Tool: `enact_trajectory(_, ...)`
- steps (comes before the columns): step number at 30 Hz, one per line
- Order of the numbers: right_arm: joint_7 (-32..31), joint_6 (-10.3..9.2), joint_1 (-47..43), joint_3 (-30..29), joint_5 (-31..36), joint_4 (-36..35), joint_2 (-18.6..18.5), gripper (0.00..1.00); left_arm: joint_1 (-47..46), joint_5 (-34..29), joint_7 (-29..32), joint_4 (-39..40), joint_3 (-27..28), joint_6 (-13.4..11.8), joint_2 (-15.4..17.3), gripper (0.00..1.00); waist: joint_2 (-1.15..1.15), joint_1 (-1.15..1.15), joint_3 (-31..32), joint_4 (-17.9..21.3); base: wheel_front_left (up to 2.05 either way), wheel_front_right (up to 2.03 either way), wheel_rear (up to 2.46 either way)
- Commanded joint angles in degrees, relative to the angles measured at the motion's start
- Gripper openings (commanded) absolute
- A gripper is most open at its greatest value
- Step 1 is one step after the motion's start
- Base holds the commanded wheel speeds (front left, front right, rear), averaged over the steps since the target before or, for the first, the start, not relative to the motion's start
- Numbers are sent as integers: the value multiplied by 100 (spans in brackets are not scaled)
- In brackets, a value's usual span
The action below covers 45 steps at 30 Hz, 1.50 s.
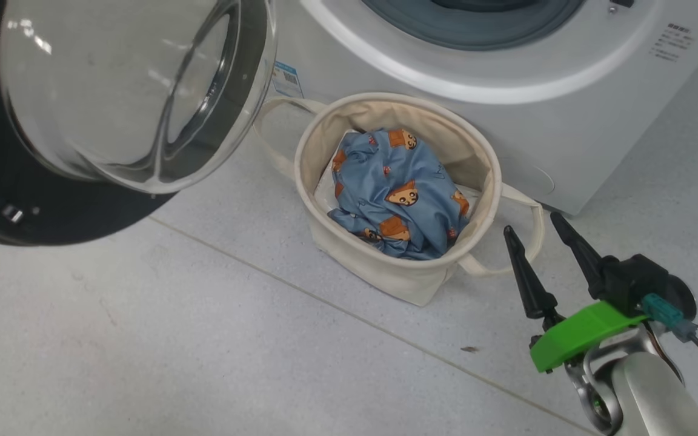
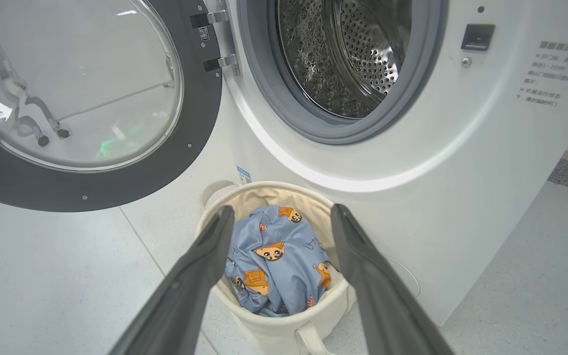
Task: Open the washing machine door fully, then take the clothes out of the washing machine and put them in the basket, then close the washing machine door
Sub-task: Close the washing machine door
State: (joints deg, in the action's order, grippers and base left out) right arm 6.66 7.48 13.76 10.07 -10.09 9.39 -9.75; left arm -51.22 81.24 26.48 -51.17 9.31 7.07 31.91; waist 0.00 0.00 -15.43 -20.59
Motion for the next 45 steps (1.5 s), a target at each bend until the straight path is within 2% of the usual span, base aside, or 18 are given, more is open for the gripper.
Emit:
enact_trajectory(1,85,1,44,105,8,-133,50,100,23,27,195,322,-79,41,183,0,0,0,52,6,0,0,0)
enact_trajectory(13,472,1,17,239,-163,401,327,100,1010,186,959,1763,-520,41,89,0,0,0,609,136,0,0,0)
enact_trajectory(18,628,1,-71,275,-248,659,464,100,1492,509,1257,2536,-466,23,-51,0,0,0,913,243,0,0,0)
enact_trajectory(22,719,1,-152,277,-285,845,540,100,1897,754,1399,3252,-397,-183,-197,0,0,0,1148,335,0,0,0)
enact_trajectory(29,800,1,-236,302,-344,1025,622,100,2497,721,1194,4285,-488,-568,-586,0,0,0,1451,568,0,0,0)
enact_trajectory(34,820,1,-236,292,-350,1081,649,100,2698,634,906,4532,-618,-598,-980,0,0,0,1516,834,0,0,0)
enact_trajectory(39,828,1,-239,273,-352,1107,664,100,2752,551,603,4374,-721,-468,-1343,0,0,0,1540,1187,0,0,0)
enact_trajectory(45,831,1,-205,207,-299,1049,669,100,2700,453,377,4177,-829,-322,-1603,0,0,0,1447,1573,0,0,0)
